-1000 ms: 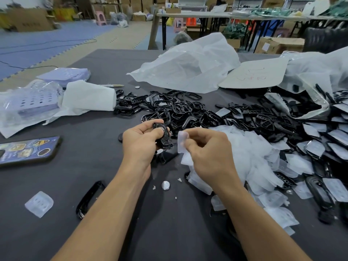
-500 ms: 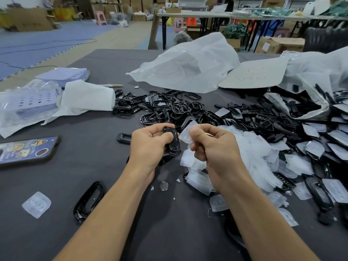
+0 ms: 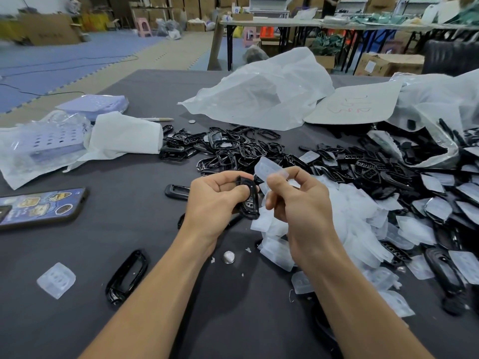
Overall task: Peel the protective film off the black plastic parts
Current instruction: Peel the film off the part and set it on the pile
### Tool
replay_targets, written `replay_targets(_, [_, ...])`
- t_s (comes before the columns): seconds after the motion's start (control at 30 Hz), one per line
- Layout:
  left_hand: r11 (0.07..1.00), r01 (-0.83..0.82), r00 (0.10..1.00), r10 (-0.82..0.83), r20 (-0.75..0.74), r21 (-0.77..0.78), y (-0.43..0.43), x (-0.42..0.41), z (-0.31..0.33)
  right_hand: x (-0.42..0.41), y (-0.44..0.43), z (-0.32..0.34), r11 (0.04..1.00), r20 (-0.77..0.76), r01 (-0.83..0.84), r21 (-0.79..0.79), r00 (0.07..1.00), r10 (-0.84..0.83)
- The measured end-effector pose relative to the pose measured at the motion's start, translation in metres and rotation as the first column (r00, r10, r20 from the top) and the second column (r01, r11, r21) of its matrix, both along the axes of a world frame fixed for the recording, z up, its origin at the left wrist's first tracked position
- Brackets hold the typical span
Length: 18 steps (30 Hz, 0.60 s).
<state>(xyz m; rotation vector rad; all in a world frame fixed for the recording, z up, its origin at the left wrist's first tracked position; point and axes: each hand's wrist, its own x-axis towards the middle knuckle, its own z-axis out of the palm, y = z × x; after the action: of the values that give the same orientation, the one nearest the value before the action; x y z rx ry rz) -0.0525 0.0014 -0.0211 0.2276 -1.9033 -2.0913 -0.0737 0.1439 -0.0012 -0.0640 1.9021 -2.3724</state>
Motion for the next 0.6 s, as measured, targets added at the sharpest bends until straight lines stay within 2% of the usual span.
replay_targets(0.07, [0.997, 0.072, 0.997, -0.071, -0.020, 0.038, -0.001, 0.002, 0.002, 0.001, 0.000, -0.003, 0.998, -0.051, 0.024, 0.065, 0.998, -0.021])
replay_targets(0.17, [0.972, 0.206, 0.979, -0.205, -0.018, 0.110, -0.006, 0.004, 0.003, 0.002, 0.000, -0.007, 0.954, -0.166, 0.093, 0.284, 0.985, -0.047])
replay_targets(0.33, [0.965, 0.243, 0.970, -0.244, -0.004, 0.103, -0.006, 0.004, 0.004, 0.001, 0.002, -0.008, 0.823, -0.332, 0.223, 0.522, 0.942, -0.045])
replay_targets(0.43, [0.975, 0.216, 0.976, -0.217, 0.015, 0.057, -0.003, 0.004, 0.004, 0.000, 0.004, -0.009, 0.764, -0.413, 0.285, 0.579, 0.910, -0.027])
replay_targets(0.6, [0.989, 0.146, 0.989, -0.145, 0.030, -0.014, 0.001, 0.004, 0.003, -0.003, 0.011, -0.008, 0.764, -0.521, 0.304, 0.569, 0.852, 0.049])
